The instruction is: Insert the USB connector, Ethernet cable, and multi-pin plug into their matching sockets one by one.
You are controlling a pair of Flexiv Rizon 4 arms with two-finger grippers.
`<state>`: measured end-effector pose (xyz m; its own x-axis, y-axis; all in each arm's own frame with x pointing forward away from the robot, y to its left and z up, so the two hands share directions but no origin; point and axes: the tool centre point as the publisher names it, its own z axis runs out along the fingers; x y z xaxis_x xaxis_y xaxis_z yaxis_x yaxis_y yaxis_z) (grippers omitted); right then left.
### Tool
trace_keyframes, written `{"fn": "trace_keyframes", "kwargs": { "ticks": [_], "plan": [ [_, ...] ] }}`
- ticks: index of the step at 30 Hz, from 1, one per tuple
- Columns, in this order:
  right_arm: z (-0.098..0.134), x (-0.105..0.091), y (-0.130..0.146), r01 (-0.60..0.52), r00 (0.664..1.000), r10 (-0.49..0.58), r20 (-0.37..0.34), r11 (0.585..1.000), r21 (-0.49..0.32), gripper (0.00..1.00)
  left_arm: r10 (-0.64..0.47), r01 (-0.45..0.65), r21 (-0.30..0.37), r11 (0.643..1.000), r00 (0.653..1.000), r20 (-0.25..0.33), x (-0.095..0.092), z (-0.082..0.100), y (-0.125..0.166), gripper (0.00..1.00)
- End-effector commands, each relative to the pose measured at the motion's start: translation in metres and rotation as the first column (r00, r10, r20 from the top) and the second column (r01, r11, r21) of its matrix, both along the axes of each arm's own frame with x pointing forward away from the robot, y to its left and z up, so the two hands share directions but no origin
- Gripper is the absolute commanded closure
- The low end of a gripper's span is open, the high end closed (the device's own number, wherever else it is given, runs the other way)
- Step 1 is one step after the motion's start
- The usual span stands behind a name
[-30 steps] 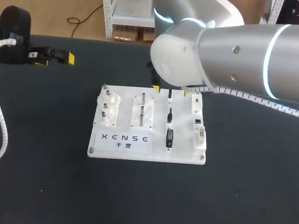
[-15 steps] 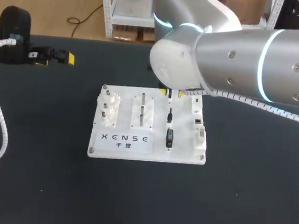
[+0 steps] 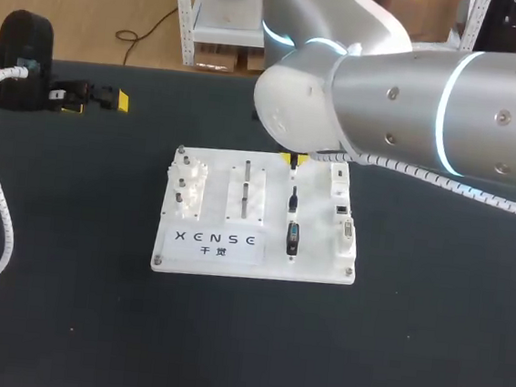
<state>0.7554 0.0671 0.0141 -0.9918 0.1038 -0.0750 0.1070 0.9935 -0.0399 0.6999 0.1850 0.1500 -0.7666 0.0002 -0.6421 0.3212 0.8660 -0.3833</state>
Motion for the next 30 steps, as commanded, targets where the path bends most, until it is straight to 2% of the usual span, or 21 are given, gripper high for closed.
{"fn": "trace_keyframes", "kwargs": {
  "ticks": [1, 19, 23, 30],
  "plan": [
    [0.0, -0.003, -0.004, -0.001, 1.0, 0.001, 0.012, 1.0, 0.006, 1.0, 0.0, 0.0, 0.0, 1.0, 1.0, 0.0, 0.0, 0.0, 0.0, 0.0],
    [0.037, -0.006, -0.012, -0.003, 0.993, -0.005, 0.115, 0.998, 0.069, 1.0, 0.0, 0.0, 0.0, 1.0, 1.0, 0.0, 0.0, 0.0, 0.0, 0.0],
    [0.041, -0.007, -0.024, 0.002, 0.989, -0.011, 0.147, 0.998, 0.06, 1.0, 0.0, 0.0, 0.0, 1.0, 1.0, 0.0, 0.0, 0.0, 0.0, 0.0],
    [0.035, -0.007, -0.053, 0.025, 0.988, -0.032, 0.154, 0.999, 0.046, 1.0, 0.0, 0.0, 0.0, 1.0, 1.0, 0.0, 0.0, 0.0, 0.0, 0.0]
  ]
}}
